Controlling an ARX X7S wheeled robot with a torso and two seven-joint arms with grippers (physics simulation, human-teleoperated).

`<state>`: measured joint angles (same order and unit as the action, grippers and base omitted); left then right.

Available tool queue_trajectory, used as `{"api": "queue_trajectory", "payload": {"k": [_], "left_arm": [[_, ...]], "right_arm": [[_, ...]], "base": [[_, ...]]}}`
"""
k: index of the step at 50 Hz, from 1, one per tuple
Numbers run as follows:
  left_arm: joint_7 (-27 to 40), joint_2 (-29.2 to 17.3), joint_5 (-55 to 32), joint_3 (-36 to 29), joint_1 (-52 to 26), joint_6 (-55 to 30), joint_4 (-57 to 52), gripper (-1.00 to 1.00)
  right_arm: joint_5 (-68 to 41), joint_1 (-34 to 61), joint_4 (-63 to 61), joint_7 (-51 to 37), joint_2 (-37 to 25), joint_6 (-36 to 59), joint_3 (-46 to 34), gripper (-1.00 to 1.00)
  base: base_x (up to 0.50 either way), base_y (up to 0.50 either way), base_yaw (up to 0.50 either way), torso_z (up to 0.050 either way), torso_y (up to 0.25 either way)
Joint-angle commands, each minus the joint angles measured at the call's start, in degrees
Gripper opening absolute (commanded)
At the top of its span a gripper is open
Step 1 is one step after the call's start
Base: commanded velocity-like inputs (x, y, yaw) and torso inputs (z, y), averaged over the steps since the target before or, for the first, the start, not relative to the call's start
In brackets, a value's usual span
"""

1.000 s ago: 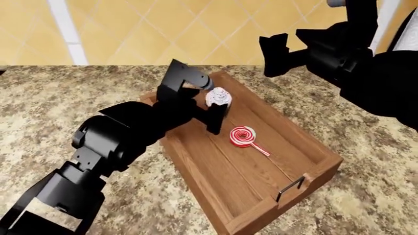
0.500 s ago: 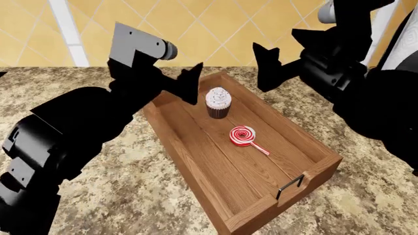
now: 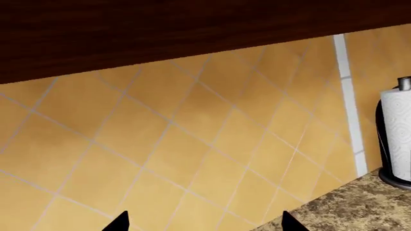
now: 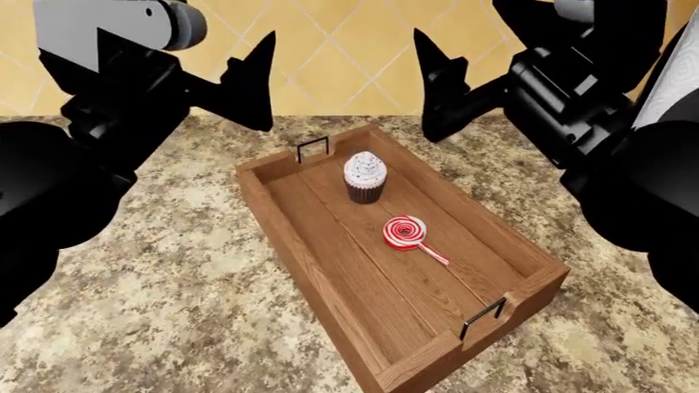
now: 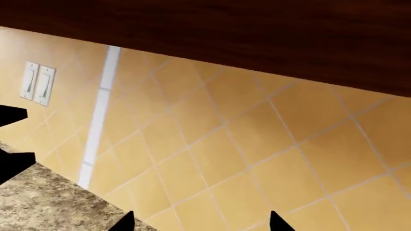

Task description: Move the dessert items from the plate to the tray.

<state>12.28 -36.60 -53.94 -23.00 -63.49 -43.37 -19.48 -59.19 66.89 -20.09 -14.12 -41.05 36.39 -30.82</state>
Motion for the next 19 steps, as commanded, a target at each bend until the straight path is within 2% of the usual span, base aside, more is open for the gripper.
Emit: {"api": "queue_trajectory", "payload": {"k": [1,16,19], "left_arm": [[2.2,-1.8,-2.2,0.5,-2.8,-3.7,-3.8,1.00],[3.1,-2.2,-4.5,2.0,-1.6,-3.6,-5.0,1.00],[3.6,-2.4,-4.6,2.4,-1.0,-3.2,-6.0,1.00]], "right_arm": [[1.0,0.7,-2.2,-0.4,0.1,-0.6,-0.1,1.00],[-0.4,1.1,-3.5,-0.9,0.4,-0.3,0.3,1.00],[0.2,0.3,-4.5,-2.4,0.4,-0.9,0.6,1.00]], "base": [[0.00,0.00,0.00,0.048,0.104],[0.00,0.00,0.00,0.049,0.101],[0.00,0.00,0.00,0.000,0.000]]}}
